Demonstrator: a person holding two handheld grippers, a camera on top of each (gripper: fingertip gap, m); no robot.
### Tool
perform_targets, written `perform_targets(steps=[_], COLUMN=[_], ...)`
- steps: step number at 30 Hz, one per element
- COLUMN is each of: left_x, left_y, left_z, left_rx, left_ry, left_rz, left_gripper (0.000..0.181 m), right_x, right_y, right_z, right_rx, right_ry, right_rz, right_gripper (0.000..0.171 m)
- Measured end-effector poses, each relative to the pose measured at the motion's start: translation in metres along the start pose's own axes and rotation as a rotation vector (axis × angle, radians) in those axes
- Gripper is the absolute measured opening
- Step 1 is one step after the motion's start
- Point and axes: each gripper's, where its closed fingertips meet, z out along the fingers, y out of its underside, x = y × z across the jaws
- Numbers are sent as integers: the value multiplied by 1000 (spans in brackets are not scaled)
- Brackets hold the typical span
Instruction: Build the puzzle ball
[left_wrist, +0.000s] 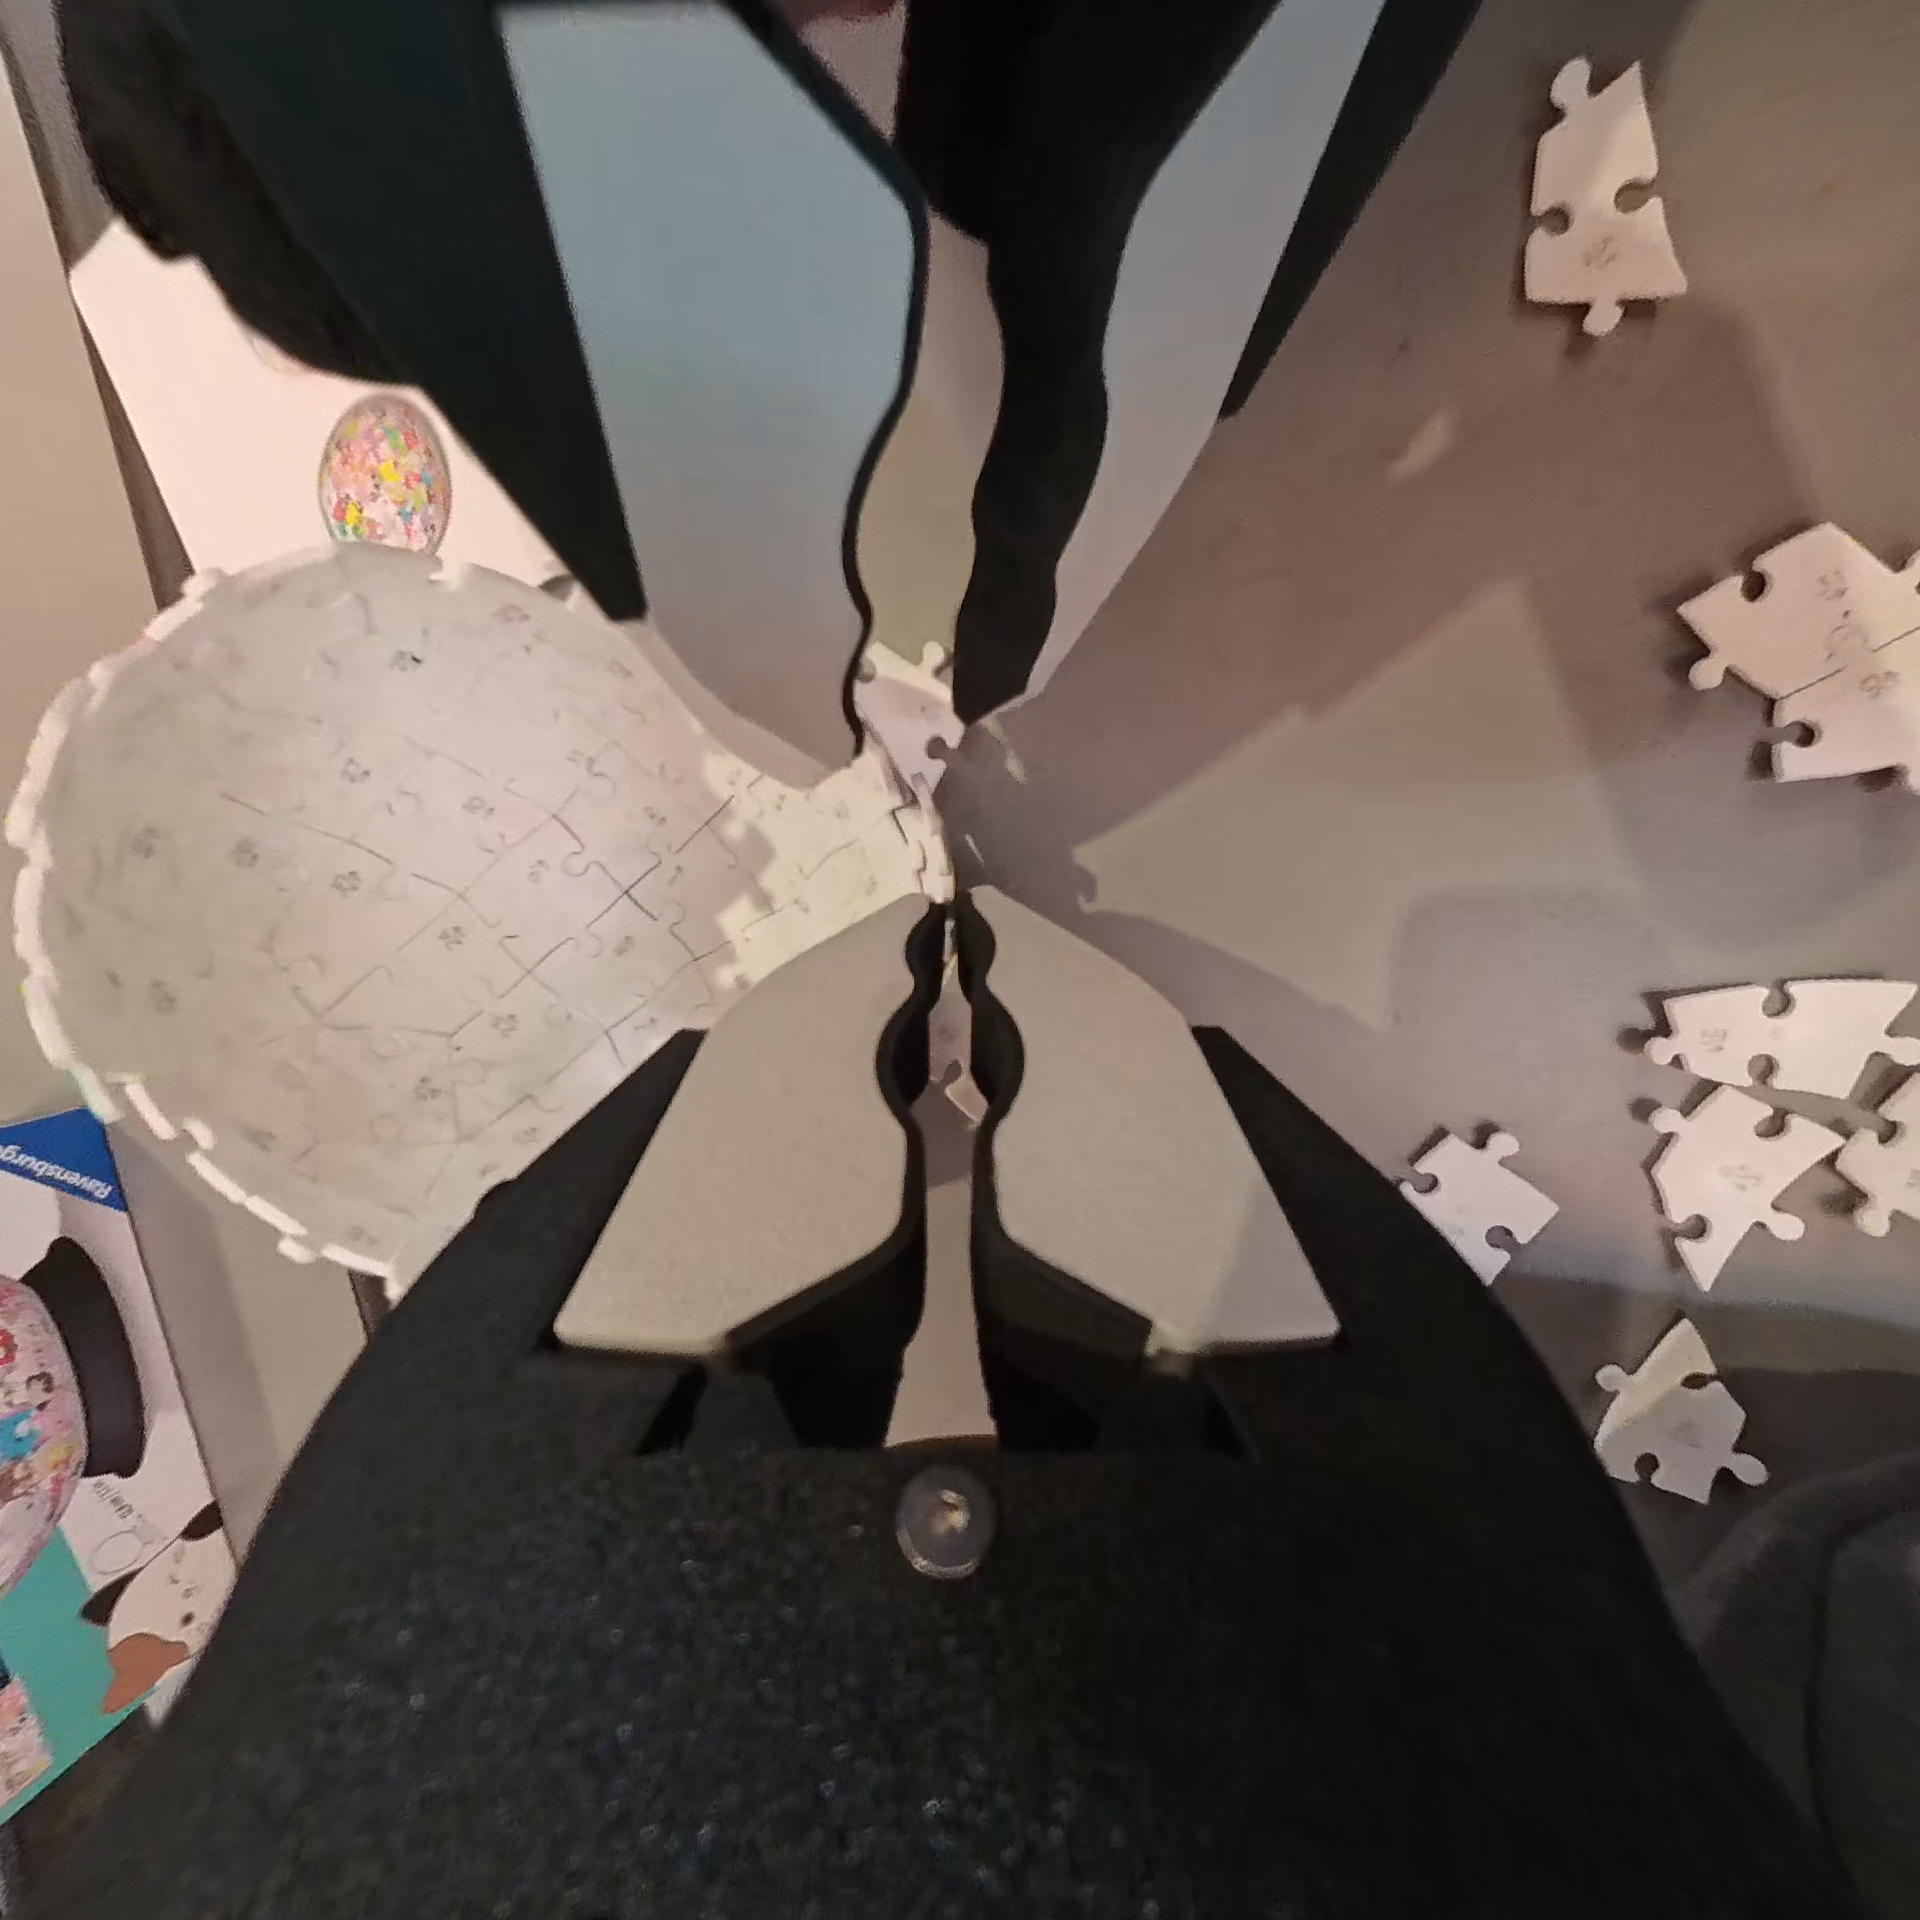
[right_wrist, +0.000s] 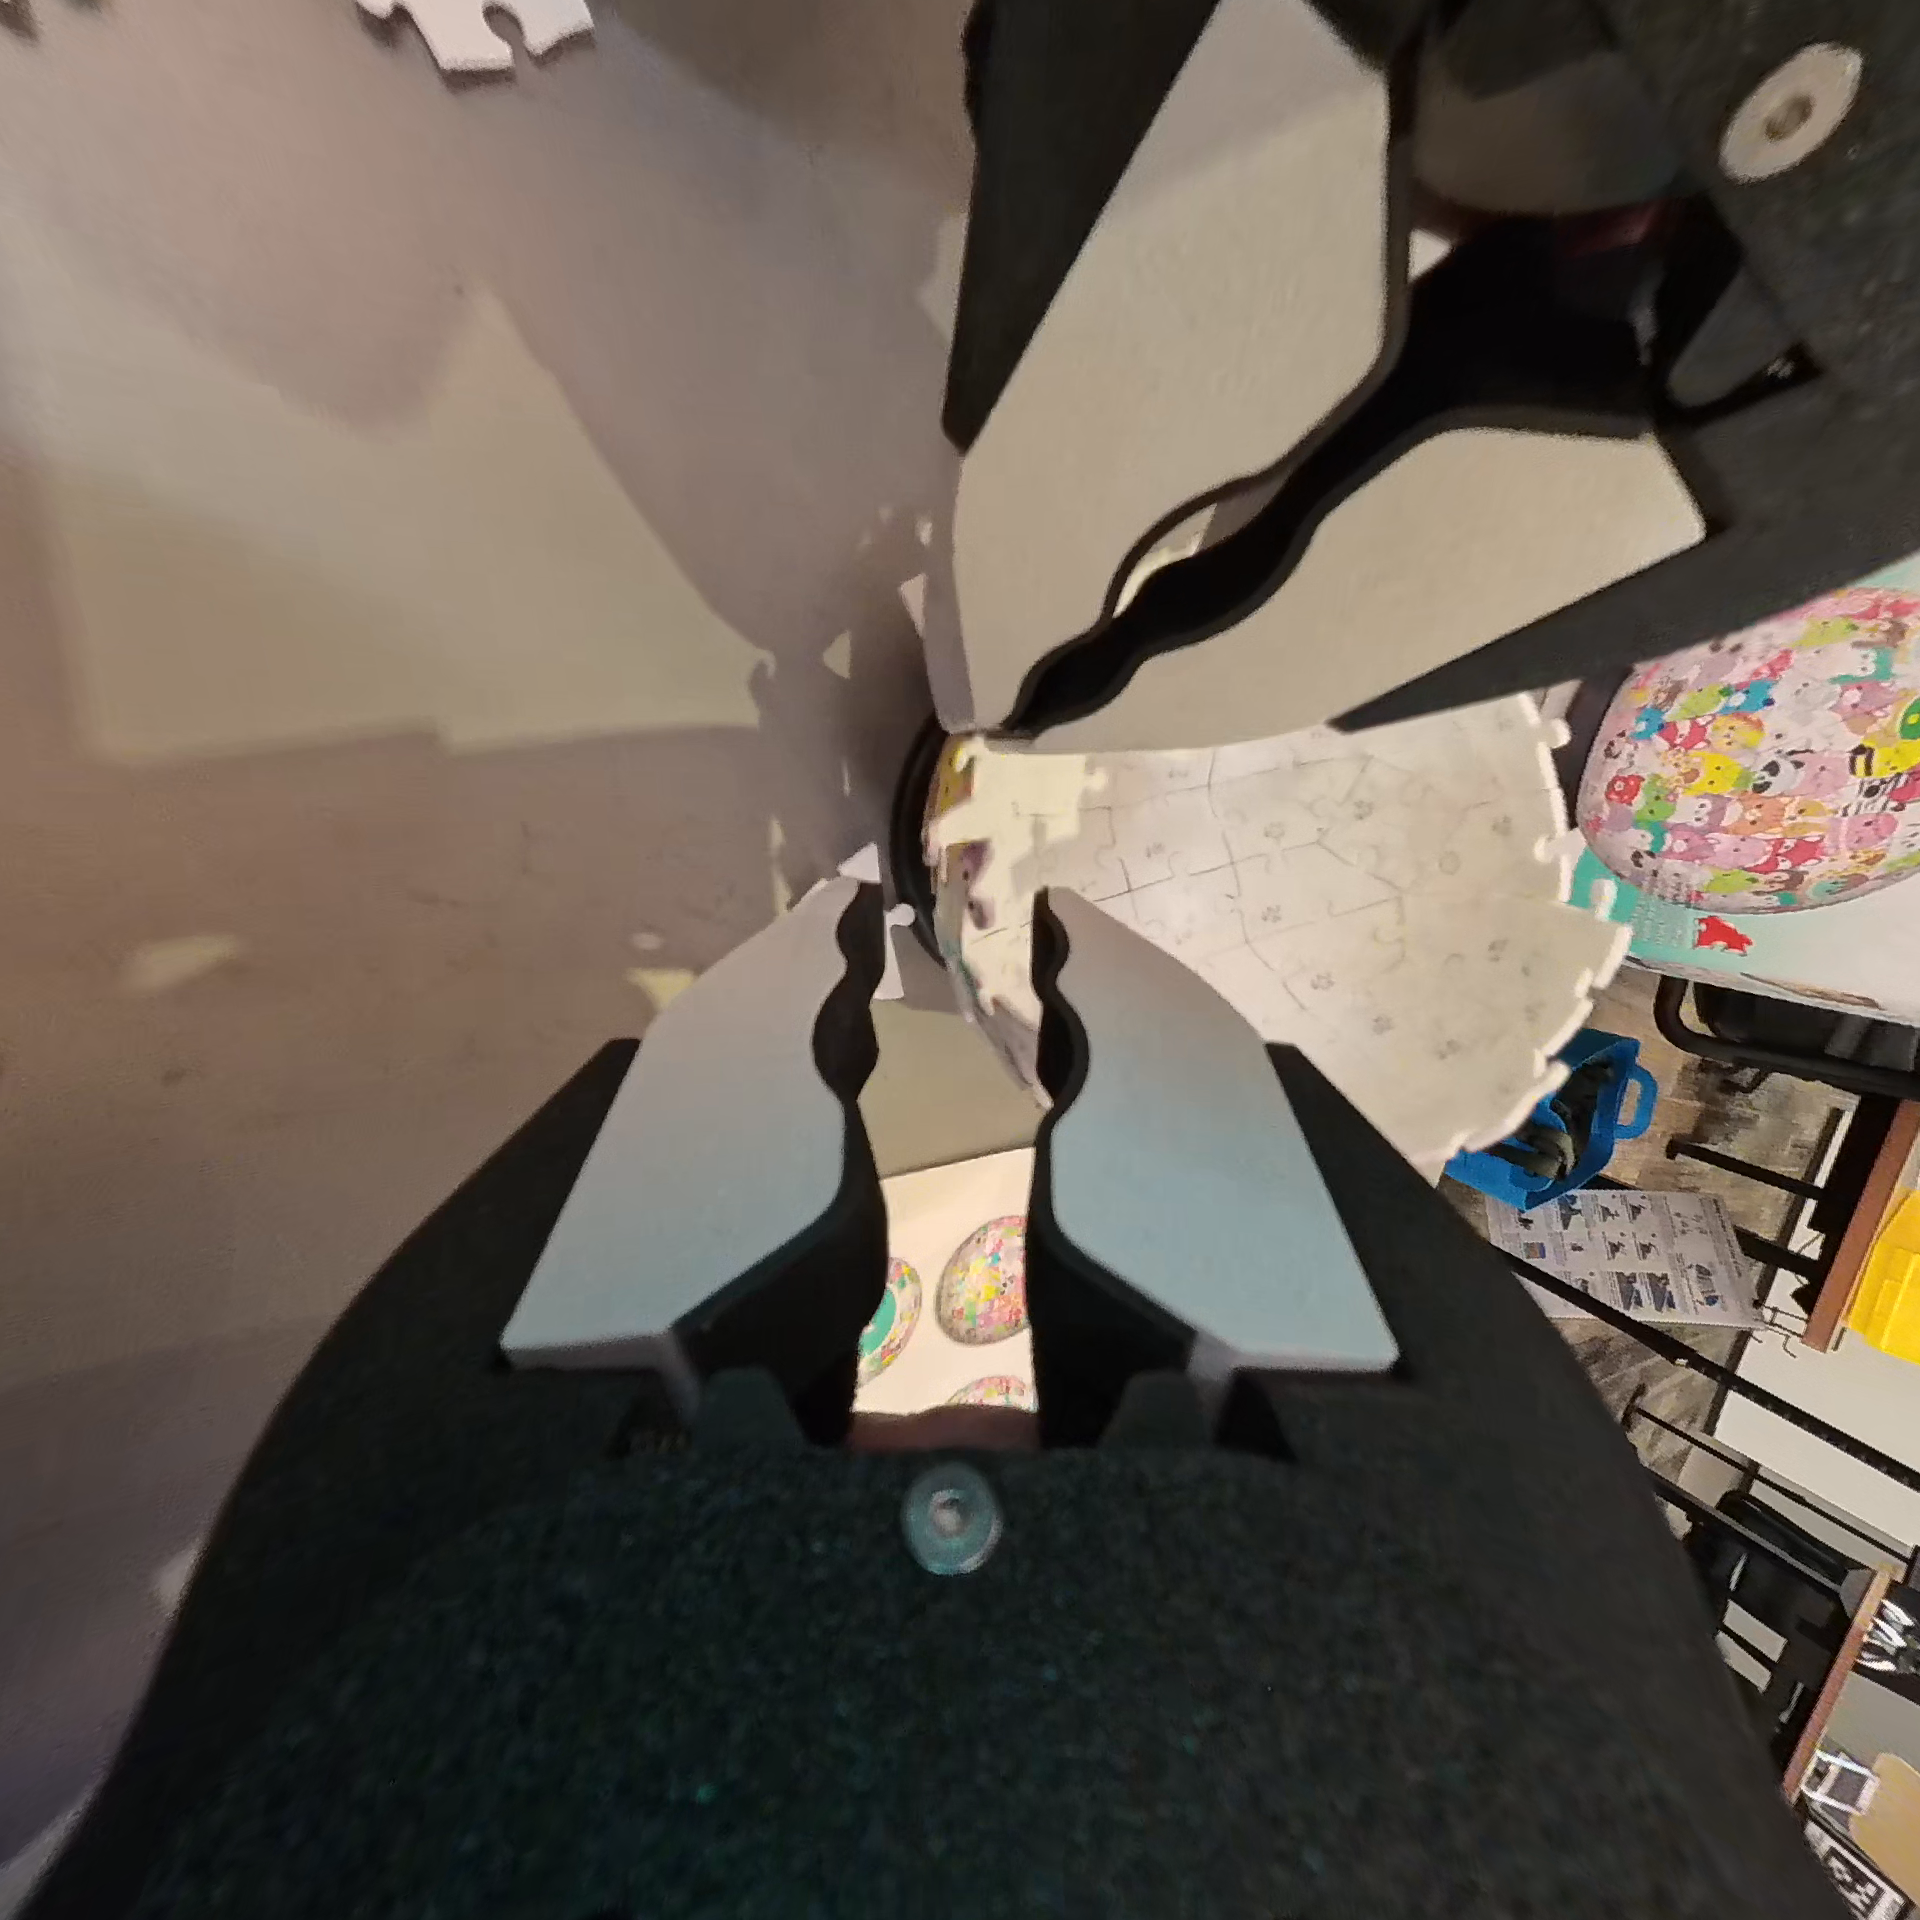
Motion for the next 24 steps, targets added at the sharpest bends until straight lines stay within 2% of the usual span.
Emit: perform_targets(steps=[24], left_x=[0], left_y=[-4], left_z=[-1], left_rx=[-29], left_ry=[22], left_rz=[4], left_gripper=[2], right_x=[-1], right_y=[6], right_z=[7], right_rx=[-33], right_ry=[-6], right_rz=[-1], right_gripper=[22])
